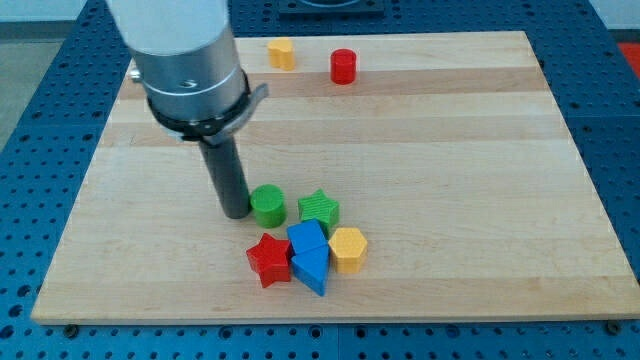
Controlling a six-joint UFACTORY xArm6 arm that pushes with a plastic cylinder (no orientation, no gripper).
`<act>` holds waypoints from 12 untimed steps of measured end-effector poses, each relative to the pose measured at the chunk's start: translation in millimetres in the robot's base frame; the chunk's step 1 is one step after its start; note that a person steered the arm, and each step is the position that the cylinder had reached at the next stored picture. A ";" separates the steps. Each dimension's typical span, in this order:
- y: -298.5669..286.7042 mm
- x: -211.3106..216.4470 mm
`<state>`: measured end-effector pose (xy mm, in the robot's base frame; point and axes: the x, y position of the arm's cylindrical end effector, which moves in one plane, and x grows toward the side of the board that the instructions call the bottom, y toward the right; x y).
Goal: Push red star to the top of green circle
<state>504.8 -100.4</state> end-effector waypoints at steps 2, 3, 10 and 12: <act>11.5 2.9; 17.6 4.3; -48.0 87.4; -17.8 105.9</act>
<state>610.7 -118.2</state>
